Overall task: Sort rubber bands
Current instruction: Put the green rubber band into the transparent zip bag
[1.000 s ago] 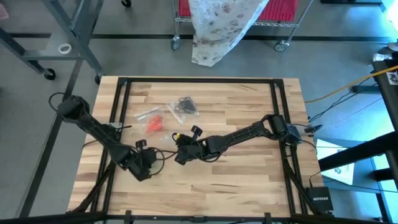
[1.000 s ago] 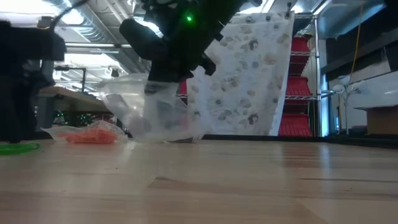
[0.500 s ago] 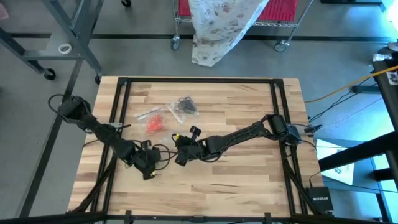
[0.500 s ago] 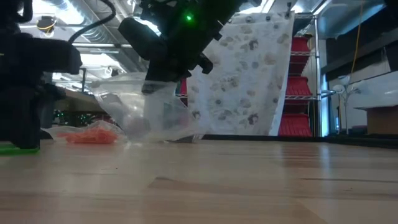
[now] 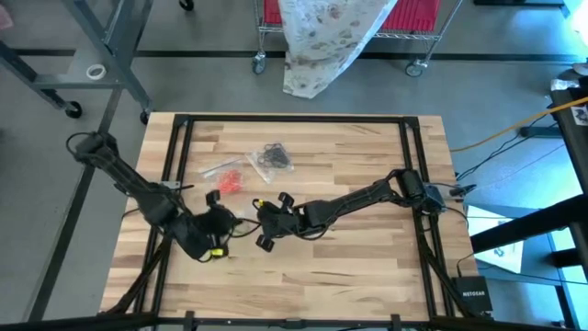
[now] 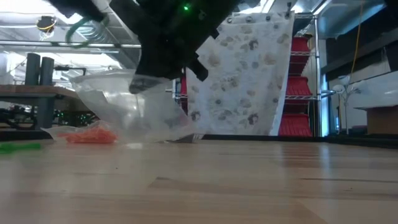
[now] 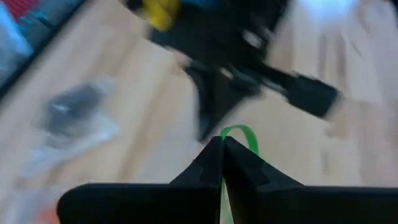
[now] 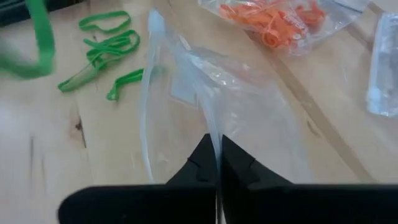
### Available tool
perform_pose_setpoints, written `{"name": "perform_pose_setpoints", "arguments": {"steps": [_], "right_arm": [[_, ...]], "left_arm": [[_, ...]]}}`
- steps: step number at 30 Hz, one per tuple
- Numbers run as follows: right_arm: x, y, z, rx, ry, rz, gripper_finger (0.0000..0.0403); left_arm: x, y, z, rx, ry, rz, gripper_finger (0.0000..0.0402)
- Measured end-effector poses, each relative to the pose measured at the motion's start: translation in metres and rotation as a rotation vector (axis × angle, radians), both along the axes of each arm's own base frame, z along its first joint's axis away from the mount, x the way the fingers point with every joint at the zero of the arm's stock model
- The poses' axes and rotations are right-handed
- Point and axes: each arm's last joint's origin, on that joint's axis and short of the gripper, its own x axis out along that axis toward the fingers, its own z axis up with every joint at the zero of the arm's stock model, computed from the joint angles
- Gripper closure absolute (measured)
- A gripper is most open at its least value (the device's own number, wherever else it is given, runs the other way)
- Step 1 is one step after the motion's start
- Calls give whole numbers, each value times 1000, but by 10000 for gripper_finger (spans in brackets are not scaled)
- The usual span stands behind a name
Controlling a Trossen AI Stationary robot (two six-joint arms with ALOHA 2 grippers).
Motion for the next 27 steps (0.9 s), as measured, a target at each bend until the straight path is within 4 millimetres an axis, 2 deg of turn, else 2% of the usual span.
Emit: {"name": "perform_pose_setpoints", "arguments": {"steps": [8, 23, 27], "right_arm": [[7, 4, 7, 101, -94, 31, 403], [8, -2, 19, 134, -112, 41, 403], [10, -5, 24, 135, -125, 42, 403]], "left_arm": [[4, 9, 8, 118, -100, 85, 400], [-2, 4, 6, 241, -106, 81, 400], [-2, 2, -3, 225, -130, 83, 400]]}}
